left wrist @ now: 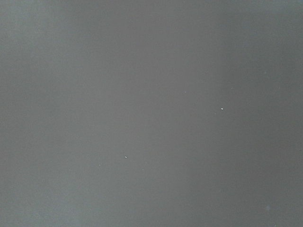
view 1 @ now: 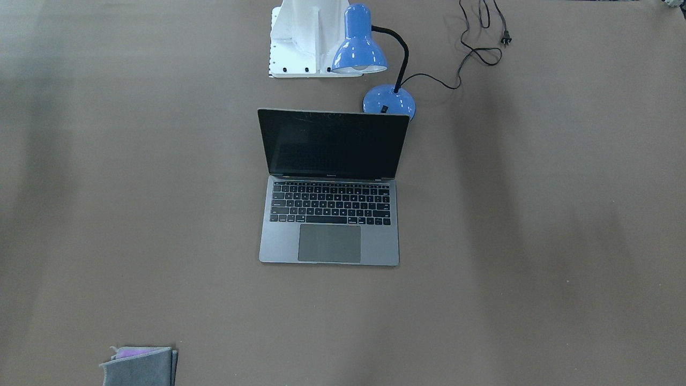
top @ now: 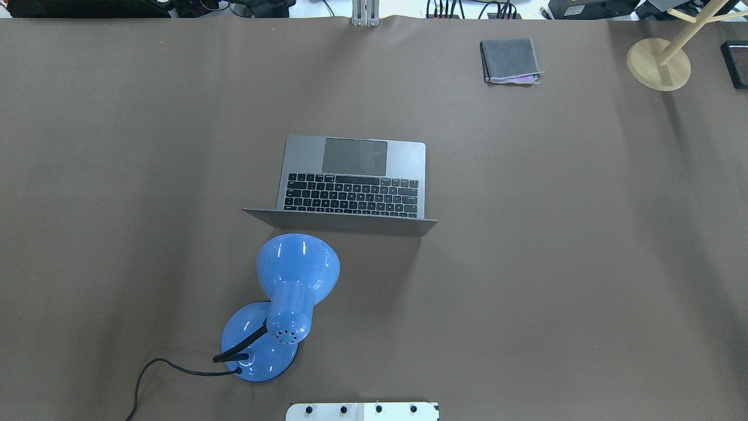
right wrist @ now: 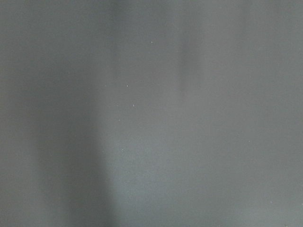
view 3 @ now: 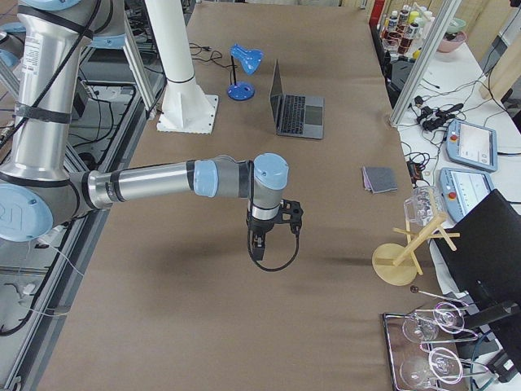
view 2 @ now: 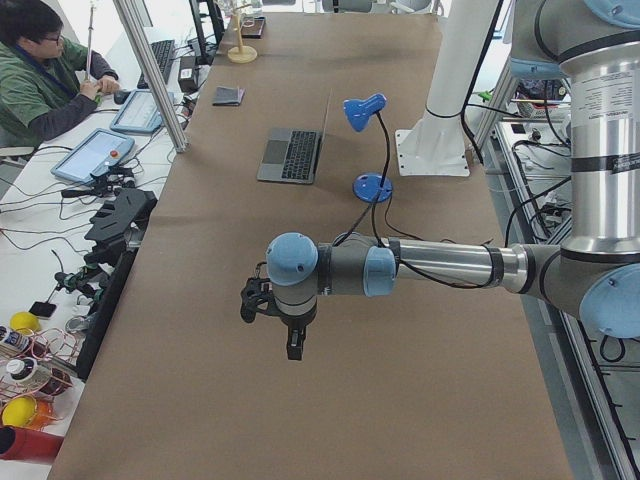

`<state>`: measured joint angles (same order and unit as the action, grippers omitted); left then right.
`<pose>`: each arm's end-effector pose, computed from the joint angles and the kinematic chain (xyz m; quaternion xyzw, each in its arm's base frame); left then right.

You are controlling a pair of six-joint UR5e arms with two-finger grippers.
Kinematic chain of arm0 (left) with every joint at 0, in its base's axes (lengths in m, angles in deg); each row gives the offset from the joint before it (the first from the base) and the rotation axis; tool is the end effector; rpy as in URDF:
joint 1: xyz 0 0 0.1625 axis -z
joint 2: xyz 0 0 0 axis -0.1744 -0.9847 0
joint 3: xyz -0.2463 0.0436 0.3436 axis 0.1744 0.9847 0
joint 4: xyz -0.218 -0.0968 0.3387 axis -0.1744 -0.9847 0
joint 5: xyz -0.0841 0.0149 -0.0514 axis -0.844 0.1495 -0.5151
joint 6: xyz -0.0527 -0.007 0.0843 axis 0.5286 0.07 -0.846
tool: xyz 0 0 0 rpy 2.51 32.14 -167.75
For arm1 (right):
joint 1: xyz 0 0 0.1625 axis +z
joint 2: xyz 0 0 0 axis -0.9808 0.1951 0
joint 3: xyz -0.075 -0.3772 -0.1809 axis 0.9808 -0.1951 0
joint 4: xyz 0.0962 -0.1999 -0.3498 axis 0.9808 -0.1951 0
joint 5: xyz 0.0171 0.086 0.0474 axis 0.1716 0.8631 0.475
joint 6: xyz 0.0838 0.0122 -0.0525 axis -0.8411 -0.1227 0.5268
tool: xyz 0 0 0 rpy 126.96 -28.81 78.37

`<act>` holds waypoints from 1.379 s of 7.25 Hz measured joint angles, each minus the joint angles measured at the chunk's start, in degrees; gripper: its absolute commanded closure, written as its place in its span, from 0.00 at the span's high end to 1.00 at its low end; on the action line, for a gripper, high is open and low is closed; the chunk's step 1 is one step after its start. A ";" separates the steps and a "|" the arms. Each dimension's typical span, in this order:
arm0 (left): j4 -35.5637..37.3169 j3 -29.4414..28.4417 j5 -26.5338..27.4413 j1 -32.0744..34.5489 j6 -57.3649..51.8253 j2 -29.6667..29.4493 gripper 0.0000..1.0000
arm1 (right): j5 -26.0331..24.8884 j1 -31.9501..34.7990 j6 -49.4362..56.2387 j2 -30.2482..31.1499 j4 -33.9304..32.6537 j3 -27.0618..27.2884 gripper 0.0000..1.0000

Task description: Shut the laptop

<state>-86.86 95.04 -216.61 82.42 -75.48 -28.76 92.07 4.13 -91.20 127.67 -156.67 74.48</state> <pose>-0.0805 -0.4337 0.6300 0.0208 0.3893 0.0150 0.9208 0.0217 -0.3978 0.5899 -0.0381 -0.3306 -0.0397 0.9422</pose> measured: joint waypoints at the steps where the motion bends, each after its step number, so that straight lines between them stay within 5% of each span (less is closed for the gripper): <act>1: -0.01 0.03 0.00 -0.08 0.00 0.00 1.00 | 0.00 0.00 0.00 -0.01 0.00 0.00 1.00; 6: -1.27 2.33 -0.17 -0.32 -0.46 0.02 1.00 | 0.14 0.00 0.04 -1.08 0.24 0.45 1.00; 10: -6.28 2.44 -1.73 -0.35 -0.53 -0.65 1.00 | -0.34 0.20 -0.07 -8.22 1.18 1.15 1.00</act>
<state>-93.14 97.48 -218.33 82.07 -76.01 -29.41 91.73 4.33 -91.27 119.45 -155.49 75.63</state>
